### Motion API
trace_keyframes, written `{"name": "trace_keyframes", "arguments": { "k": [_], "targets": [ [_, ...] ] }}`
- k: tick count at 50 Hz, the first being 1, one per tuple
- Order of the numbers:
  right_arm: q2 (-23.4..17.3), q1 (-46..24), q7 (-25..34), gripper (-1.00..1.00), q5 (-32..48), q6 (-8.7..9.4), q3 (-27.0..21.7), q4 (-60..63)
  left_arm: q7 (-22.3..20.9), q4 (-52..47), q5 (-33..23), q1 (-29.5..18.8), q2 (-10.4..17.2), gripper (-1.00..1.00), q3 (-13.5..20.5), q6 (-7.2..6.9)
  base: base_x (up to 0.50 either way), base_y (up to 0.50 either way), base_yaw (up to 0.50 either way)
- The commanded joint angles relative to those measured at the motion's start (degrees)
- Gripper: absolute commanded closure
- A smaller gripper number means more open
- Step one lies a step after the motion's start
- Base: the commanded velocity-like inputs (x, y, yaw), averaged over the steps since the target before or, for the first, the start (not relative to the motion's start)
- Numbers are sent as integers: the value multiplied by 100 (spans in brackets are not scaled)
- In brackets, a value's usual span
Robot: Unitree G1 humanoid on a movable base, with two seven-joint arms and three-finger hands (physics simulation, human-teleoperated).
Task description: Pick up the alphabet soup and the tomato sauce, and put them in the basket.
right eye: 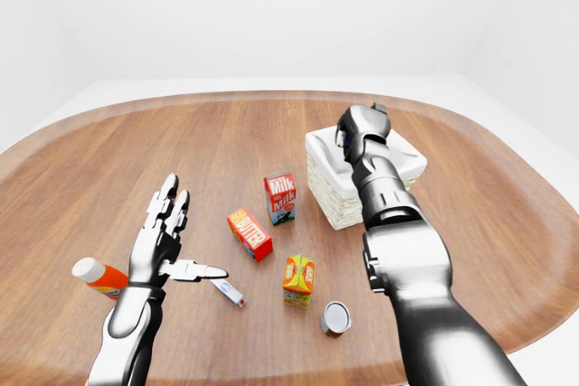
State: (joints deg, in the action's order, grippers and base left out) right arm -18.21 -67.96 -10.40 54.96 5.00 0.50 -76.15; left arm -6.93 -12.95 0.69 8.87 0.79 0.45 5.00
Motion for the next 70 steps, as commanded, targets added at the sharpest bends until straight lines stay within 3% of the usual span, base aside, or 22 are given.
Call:
{"name": "trace_keyframes", "arguments": {
  "k": [1, 63, 65, 66, 68, 69, 70],
  "targets": [
    [102, -41, -249, 100, 137, 0, 43, 39, 135, -4, -106, -52, -27, -100, 59, 0, 0, 0, 0],
    [40, 361, -251, 100, -43, 0, -29, 14, 131, 81, -113, -86, -28, -100, 61, 0, 0, 0, 0],
    [41, 370, -252, 72, -49, 0, -31, 14, 128, 81, -112, -86, -26, -100, 59, 0, 0, 0, 0],
    [44, 377, -256, -9, -49, 0, -29, 13, 128, 81, -112, -86, -26, -100, 59, 0, 0, 0, 0],
    [47, 379, -252, -56, -55, 0, -29, 14, 129, 81, -111, -86, -27, -100, 60, 0, 0, 0, 0],
    [46, 381, -249, -94, -54, 0, -27, 13, 127, 81, -112, -86, -26, -100, 59, 0, 0, 0, 0],
    [47, 381, -250, -100, -55, 0, -28, 14, 127, 81, -112, -86, -26, -100, 59, 0, 0, 0, 0]
  ]
}}
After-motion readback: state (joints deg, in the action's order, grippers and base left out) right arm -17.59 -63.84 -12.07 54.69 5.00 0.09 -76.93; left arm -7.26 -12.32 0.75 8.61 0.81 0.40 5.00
